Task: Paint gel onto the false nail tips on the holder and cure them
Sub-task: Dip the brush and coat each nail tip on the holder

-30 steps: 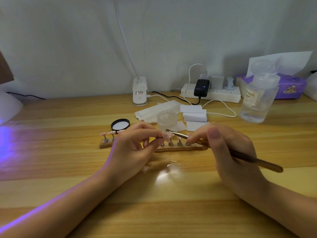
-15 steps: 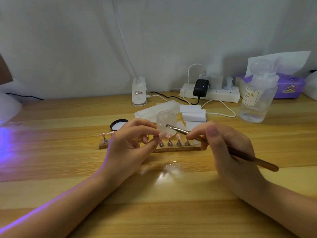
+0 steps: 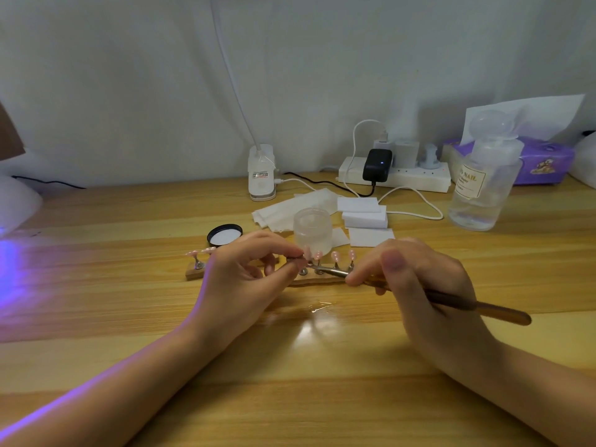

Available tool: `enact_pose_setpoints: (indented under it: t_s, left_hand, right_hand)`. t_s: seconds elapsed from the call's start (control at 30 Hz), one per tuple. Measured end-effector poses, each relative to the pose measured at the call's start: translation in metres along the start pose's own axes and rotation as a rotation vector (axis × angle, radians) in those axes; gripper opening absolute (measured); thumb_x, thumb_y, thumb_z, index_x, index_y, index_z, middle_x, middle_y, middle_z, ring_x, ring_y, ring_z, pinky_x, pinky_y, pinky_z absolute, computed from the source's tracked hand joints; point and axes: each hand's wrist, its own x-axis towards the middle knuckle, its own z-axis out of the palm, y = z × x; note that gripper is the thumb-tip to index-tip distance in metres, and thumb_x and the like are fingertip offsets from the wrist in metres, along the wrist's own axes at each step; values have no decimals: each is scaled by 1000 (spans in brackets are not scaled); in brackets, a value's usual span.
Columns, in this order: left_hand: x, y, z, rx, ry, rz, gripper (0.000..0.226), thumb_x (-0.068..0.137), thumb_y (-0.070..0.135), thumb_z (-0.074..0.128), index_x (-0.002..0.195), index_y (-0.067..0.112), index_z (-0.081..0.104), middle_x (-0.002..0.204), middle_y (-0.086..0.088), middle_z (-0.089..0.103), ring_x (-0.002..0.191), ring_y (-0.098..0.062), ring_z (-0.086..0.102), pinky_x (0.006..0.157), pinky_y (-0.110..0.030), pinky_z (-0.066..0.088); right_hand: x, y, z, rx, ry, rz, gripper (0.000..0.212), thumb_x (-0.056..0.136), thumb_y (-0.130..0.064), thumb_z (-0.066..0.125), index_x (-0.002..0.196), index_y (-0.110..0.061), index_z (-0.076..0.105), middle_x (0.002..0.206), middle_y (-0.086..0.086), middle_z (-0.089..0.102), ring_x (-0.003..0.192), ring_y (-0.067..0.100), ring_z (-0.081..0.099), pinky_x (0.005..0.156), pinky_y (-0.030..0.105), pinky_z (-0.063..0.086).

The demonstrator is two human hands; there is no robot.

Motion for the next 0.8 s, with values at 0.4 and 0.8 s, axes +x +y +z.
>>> enact_pose_setpoints:
  t_s: [0.4, 0.8]
  left_hand:
    - [0, -2, 1, 29, 1, 9, 15, 72, 7, 72, 83, 17, 72, 76, 3, 67, 60, -18, 49, 50, -25, 42]
    - [0, 0, 0, 23, -7, -8, 12, 72, 16, 70, 83, 21, 71, 78, 5, 66, 62, -16, 50, 51, -33, 43]
  right_hand:
    - [0, -1, 1, 19, -19, 77, 43, 96, -42, 28, 76, -26, 62, 75, -20, 59, 74, -10, 56, 69, 11, 40]
    - [-1, -3, 2, 38, -18, 108, 43, 94, -41, 29, 76, -23, 63, 74, -15, 62, 70, -11, 56, 69, 6, 38]
